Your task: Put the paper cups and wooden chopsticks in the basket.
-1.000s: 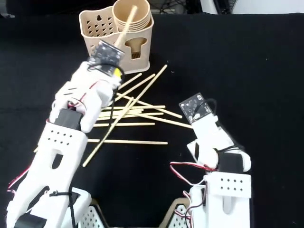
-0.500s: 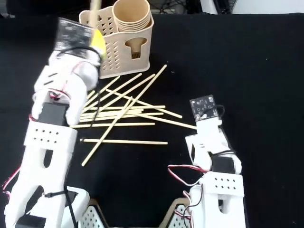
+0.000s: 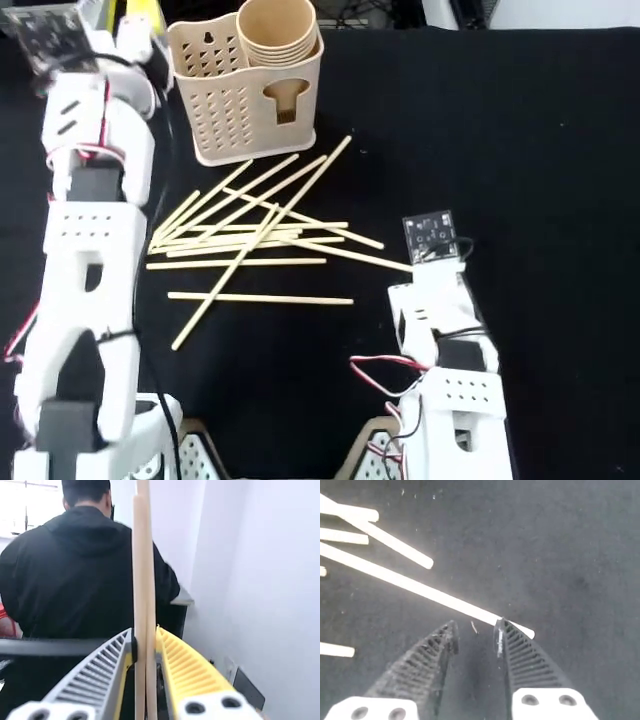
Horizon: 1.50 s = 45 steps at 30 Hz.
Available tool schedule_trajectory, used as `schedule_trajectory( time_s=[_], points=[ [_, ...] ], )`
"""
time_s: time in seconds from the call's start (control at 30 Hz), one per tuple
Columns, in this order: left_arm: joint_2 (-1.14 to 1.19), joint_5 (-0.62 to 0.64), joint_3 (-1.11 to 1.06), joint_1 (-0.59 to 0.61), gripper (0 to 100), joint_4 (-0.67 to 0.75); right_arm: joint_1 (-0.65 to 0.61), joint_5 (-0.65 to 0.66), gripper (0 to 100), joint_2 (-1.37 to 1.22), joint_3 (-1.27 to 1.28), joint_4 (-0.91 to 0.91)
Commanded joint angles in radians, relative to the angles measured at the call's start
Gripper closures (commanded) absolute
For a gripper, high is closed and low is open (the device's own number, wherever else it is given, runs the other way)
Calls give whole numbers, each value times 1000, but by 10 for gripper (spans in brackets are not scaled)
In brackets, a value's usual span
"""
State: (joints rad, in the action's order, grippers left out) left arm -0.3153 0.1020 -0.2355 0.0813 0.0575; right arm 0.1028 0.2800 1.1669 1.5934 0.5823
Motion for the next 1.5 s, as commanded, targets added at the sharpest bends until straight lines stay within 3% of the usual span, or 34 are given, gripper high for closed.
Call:
schedule_trajectory(
  time_s=[0.0, 0.5, 0.77, 1.2, 1.47],
  points=[
    [46, 18, 154, 8, 971, 20, -15, -8, 858, 13, -2, -21],
    [457, 32, 535, -42, 971, -80, -15, -6, 858, 13, -2, -21],
    [477, 183, 484, -4, 970, -144, -15, -6, 858, 13, -1, -21],
    [551, 77, 410, -8, 970, -78, -83, 0, 858, 12, 10, -21],
    [597, 75, 410, -31, 969, -150, -83, 0, 858, 12, 10, -21]
  ],
)
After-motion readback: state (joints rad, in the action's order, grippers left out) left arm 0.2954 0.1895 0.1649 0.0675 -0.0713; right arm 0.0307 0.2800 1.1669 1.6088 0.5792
